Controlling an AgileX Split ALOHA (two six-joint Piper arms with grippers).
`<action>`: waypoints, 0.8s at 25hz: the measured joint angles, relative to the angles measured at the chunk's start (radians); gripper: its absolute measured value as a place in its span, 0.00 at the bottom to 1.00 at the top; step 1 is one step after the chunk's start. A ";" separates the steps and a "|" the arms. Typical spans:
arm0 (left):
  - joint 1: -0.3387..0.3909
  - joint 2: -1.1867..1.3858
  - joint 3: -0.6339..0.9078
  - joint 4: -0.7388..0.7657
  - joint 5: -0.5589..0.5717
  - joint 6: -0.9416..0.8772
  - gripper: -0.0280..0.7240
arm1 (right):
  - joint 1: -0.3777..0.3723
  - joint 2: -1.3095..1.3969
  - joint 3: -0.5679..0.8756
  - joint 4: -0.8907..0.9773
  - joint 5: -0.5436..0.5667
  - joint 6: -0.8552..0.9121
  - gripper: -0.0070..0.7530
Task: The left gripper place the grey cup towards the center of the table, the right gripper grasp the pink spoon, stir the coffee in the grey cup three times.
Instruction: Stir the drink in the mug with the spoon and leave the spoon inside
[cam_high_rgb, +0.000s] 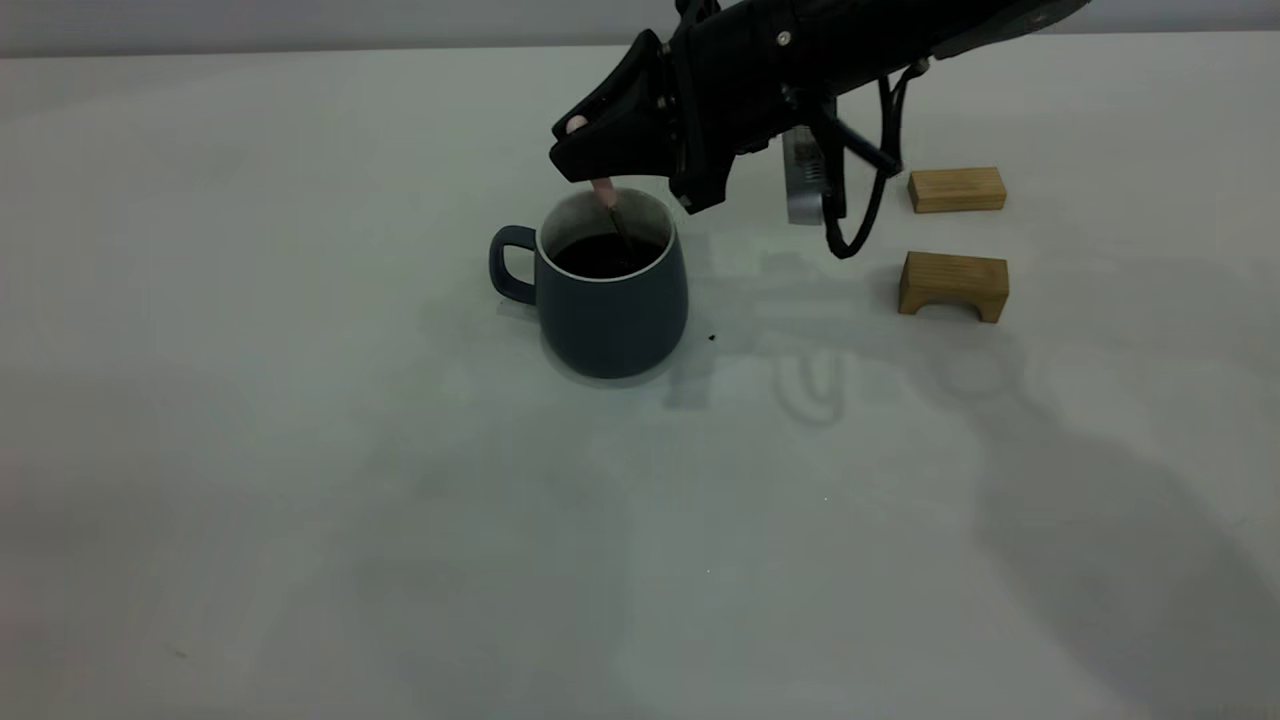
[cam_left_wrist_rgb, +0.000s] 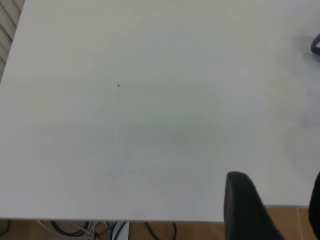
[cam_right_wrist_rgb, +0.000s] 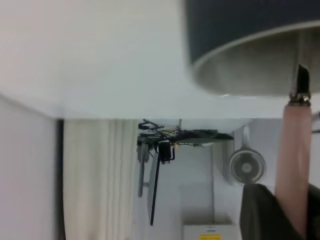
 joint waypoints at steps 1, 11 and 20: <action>0.000 0.000 0.000 0.000 0.000 0.000 0.55 | 0.000 0.000 0.000 -0.012 0.009 0.026 0.19; 0.000 0.000 0.000 0.000 -0.001 0.000 0.55 | -0.002 0.001 0.000 0.119 0.074 -0.182 0.19; 0.000 0.000 0.000 0.000 -0.001 0.000 0.55 | -0.037 0.001 0.000 -0.025 0.134 -0.008 0.19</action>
